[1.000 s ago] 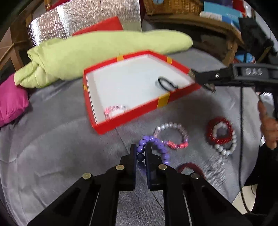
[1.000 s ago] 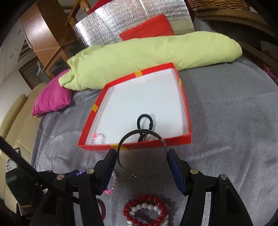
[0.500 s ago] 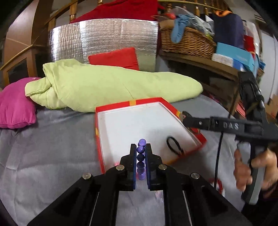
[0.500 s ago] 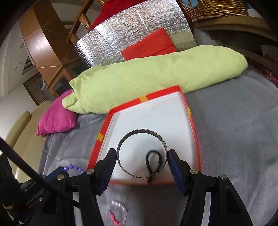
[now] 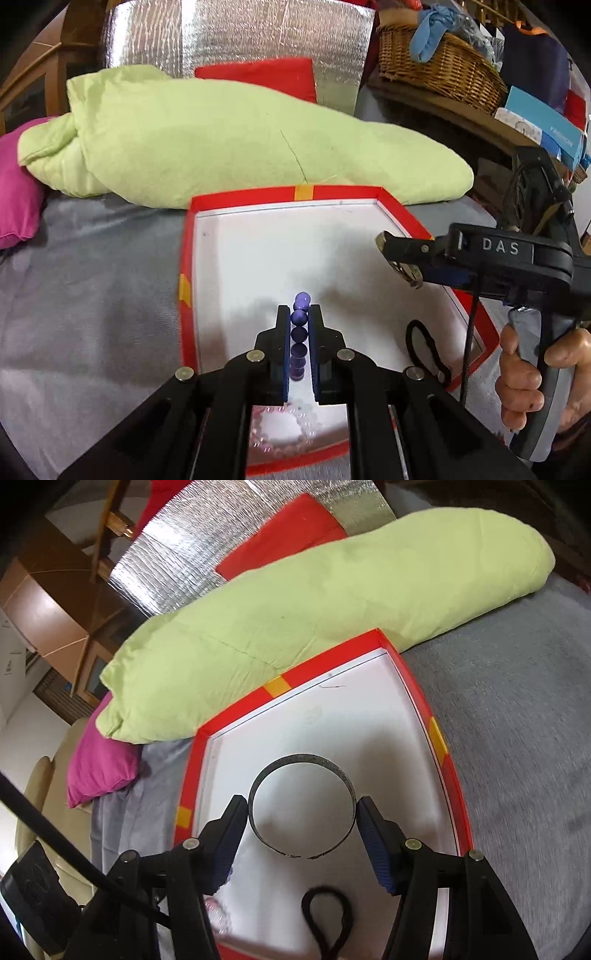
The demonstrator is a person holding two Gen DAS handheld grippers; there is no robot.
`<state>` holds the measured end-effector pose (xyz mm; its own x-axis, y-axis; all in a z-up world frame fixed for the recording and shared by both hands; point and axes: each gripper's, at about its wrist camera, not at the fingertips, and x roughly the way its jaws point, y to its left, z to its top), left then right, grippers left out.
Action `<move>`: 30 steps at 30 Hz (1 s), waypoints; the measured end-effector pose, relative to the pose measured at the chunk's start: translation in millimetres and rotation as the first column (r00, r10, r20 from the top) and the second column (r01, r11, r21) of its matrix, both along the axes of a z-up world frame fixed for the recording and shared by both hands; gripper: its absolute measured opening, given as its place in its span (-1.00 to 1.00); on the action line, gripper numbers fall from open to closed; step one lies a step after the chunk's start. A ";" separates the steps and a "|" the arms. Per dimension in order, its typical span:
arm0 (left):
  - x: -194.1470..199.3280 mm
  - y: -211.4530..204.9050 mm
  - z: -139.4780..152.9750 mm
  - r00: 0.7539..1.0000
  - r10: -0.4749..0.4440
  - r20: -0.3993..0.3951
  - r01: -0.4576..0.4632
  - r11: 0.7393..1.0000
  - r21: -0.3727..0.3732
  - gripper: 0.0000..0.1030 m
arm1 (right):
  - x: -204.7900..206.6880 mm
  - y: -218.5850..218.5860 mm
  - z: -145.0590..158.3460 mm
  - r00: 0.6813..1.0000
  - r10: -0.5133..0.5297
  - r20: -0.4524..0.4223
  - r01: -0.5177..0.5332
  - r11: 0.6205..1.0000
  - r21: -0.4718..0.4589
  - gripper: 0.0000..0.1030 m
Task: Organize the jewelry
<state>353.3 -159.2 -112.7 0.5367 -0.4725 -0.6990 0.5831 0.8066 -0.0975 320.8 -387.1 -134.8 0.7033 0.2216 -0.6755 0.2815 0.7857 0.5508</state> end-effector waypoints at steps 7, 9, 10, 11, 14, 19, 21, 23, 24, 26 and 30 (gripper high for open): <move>1.2 -14.9 -6.7 1.000 -0.023 -0.018 0.024 0.998 0.052 -0.77 | 2.6 -4.4 3.9 1.000 -0.003 0.015 0.002 1.000 0.021 0.36; -3.0 -12.6 -4.2 1.000 -0.017 -0.010 0.018 0.998 0.057 -0.75 | -7.3 -10.0 10.1 0.999 -0.032 0.043 0.031 0.999 0.028 0.36; -5.9 -10.5 -2.3 1.000 -0.015 -0.011 0.016 0.998 0.055 -0.75 | -12.0 -12.7 13.1 0.997 -0.048 0.055 0.047 0.998 0.031 0.36; -8.4 -9.2 0.1 1.000 -0.014 -0.010 0.014 0.998 0.053 -0.75 | -18.7 -14.8 17.5 0.995 -0.063 0.071 0.061 0.998 0.032 0.36; -25.4 -1.7 11.1 1.000 -0.007 0.010 0.006 0.999 0.047 -0.75 | -41.0 -11.3 35.1 0.991 -0.072 0.113 0.072 0.997 0.002 0.36; -76.3 25.8 36.3 0.998 0.023 0.061 -0.024 1.000 0.008 -0.28 | -105.4 17.8 66.8 0.978 -0.075 0.193 0.080 0.997 -0.019 0.36; -105.0 39.6 45.9 0.994 0.041 0.097 -0.043 0.999 0.009 -0.06 | -135.3 35.9 78.3 0.980 -0.073 0.186 0.080 0.996 -0.032 0.36; -139.2 56.8 51.7 0.992 0.062 0.113 -0.063 0.998 0.000 0.02 | -159.1 49.3 93.3 0.983 -0.046 0.175 0.054 0.998 -0.044 0.36; -156.5 65.3 52.3 0.992 0.067 0.103 -0.067 0.998 -0.002 0.07 | -172.5 56.7 102.1 0.980 -0.031 0.195 0.039 0.998 -0.039 0.36; -184.3 77.4 51.0 0.994 0.067 0.086 -0.069 0.997 0.019 0.10 | -202.1 69.5 117.1 0.967 -0.026 0.255 0.030 0.999 -0.012 0.36; -230.8 90.6 41.8 0.995 0.058 0.078 -0.068 0.988 0.142 0.11 | -240.5 88.3 116.0 0.942 -0.002 0.337 -0.013 0.999 0.042 0.36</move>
<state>122.5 -68.6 -70.9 0.6144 -0.3336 -0.7150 0.5321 0.8443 0.0632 80.3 -298.8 -18.8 0.8867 0.2492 -0.3893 0.0698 0.7604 0.6456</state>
